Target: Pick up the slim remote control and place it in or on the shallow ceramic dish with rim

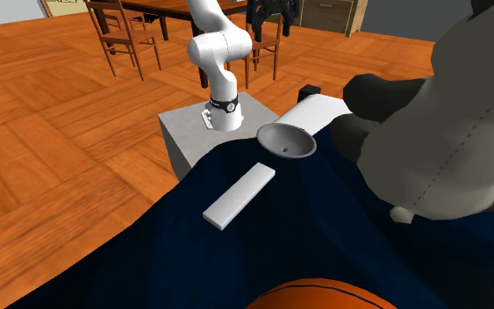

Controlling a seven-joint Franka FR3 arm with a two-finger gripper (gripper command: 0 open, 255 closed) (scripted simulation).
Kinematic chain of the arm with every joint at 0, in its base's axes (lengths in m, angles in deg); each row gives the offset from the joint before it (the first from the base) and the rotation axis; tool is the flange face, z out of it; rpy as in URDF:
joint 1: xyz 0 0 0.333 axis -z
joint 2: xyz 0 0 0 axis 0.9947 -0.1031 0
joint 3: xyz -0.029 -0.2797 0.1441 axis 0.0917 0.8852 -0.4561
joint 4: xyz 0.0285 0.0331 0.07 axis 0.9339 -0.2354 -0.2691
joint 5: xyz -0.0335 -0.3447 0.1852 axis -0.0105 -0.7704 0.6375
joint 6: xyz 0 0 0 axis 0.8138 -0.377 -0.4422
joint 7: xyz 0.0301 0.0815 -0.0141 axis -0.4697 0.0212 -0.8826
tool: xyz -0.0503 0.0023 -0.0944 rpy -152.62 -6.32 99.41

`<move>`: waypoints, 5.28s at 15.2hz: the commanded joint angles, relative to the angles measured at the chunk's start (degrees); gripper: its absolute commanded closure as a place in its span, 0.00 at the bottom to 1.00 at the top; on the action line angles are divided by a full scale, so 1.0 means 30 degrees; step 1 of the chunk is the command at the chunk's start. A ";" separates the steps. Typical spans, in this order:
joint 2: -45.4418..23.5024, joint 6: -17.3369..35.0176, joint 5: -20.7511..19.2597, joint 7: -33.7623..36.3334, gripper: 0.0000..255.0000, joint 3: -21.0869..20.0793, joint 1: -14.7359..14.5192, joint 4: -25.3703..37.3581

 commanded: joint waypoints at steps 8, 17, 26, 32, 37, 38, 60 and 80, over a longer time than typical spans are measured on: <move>-0.4086 0.3971 -0.0168 0.2748 0.00 -0.0041 0.1538 0.0206; -0.9656 0.8018 -0.0600 0.6200 0.00 0.0383 0.3342 0.1834; -1.4995 1.0772 -0.0859 0.9362 0.00 0.1392 0.4841 0.4519; -1.8306 1.1997 -0.0658 1.1175 0.00 0.2304 0.5729 0.6655; -1.9197 1.3050 -0.0537 1.1324 0.00 0.2414 0.5856 0.6492; -1.9333 1.3282 -0.0517 1.1310 0.00 0.2411 0.5862 0.6396; -1.9407 1.3417 -0.0506 1.1296 1.00 0.2413 0.5870 0.6334; -1.7299 0.8665 -0.0777 1.1416 1.00 0.2452 0.5804 0.8991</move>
